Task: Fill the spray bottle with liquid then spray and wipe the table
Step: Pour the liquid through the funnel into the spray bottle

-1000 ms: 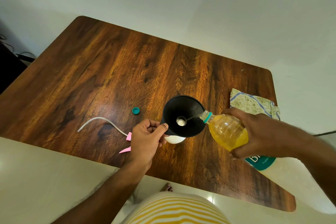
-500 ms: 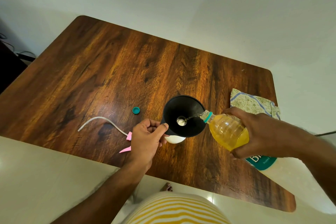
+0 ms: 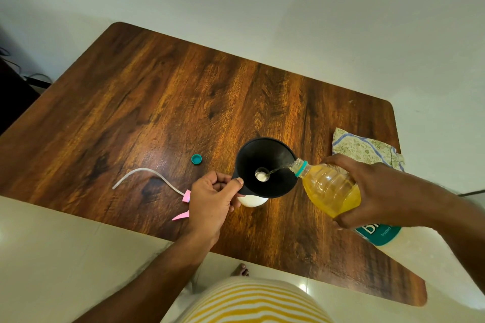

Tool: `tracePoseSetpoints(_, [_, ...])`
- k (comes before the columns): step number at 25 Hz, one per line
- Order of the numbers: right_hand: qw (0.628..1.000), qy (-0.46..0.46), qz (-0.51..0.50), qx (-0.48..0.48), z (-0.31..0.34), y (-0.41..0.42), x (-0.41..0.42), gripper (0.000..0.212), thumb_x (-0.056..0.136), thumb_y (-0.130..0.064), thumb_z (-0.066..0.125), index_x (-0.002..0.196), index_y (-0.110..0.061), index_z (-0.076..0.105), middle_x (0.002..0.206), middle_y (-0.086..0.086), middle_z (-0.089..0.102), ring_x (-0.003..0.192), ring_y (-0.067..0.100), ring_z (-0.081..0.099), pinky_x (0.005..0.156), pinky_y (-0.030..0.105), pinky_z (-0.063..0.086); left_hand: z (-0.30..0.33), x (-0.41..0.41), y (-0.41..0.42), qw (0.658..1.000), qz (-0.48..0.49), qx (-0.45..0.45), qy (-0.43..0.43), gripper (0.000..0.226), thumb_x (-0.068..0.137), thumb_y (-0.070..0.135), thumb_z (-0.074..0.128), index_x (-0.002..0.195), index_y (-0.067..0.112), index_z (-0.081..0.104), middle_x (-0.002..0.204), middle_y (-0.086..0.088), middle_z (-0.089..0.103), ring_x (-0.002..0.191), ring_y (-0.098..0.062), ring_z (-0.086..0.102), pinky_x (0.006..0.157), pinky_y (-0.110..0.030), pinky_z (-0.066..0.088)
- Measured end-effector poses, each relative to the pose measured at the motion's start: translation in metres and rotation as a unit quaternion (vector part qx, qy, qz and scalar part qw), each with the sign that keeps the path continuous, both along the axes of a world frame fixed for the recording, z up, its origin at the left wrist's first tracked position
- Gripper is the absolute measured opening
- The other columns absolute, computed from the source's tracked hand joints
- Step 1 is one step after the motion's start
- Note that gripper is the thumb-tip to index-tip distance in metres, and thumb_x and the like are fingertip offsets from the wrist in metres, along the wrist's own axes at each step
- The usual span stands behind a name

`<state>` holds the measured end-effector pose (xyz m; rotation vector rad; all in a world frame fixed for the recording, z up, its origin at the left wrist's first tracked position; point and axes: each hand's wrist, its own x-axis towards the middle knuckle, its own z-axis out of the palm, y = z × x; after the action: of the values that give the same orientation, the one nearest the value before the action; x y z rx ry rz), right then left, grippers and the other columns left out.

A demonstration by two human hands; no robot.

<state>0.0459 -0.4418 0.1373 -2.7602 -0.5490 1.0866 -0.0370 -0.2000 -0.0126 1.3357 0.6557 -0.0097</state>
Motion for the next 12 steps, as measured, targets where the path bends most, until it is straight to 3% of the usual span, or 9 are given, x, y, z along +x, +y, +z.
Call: tracePoseSetpoints(12, [1.000,0.003,-0.001,-0.011,0.0051,0.0044,-0.0005,0.090,0.066,-0.046,0.083,0.132,-0.048,0.023,0.112,-0.019,0.051,0.088,0.005,0.061,0.062,0.011,0.044,-0.0003,0.0003,0.0005,1.000,-0.002,0.002,0.001,0.008,0.089,0.010,0.071,0.092,0.003,0.068,0.062,-0.005,0.070,0.048,-0.012,0.058,0.044,-0.019,0.045])
